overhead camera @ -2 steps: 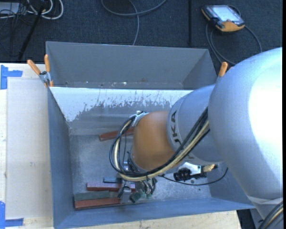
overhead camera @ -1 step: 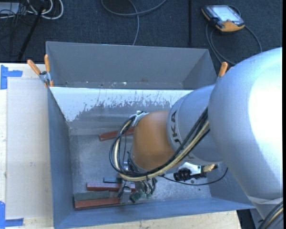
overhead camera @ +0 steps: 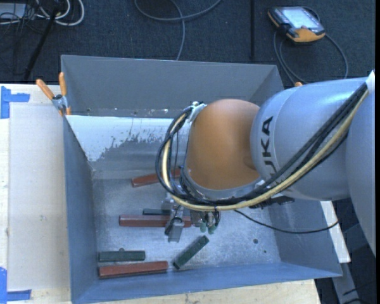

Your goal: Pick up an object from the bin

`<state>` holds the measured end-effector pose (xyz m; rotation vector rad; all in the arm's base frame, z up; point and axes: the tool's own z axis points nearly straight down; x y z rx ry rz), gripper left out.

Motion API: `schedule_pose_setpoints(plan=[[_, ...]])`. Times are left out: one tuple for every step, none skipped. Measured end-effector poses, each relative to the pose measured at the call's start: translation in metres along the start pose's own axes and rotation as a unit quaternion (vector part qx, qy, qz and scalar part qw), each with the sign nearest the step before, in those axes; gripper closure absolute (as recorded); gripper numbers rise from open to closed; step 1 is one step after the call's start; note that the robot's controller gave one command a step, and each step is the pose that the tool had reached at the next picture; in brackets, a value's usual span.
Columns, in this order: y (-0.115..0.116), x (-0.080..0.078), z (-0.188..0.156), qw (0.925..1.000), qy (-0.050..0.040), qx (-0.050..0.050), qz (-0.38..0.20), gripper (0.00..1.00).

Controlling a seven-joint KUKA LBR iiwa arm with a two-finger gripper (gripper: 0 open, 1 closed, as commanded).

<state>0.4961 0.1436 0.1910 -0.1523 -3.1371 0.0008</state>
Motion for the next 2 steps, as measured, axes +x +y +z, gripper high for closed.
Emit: schedule_pose_setpoints(plan=[[0.0, 0.0, 0.0, 1.0, 0.0, 0.0, 0.0, 1.0], [-0.001, 0.006, -0.032, 1.0, 0.0012, 0.0, -0.003, 1.0]])
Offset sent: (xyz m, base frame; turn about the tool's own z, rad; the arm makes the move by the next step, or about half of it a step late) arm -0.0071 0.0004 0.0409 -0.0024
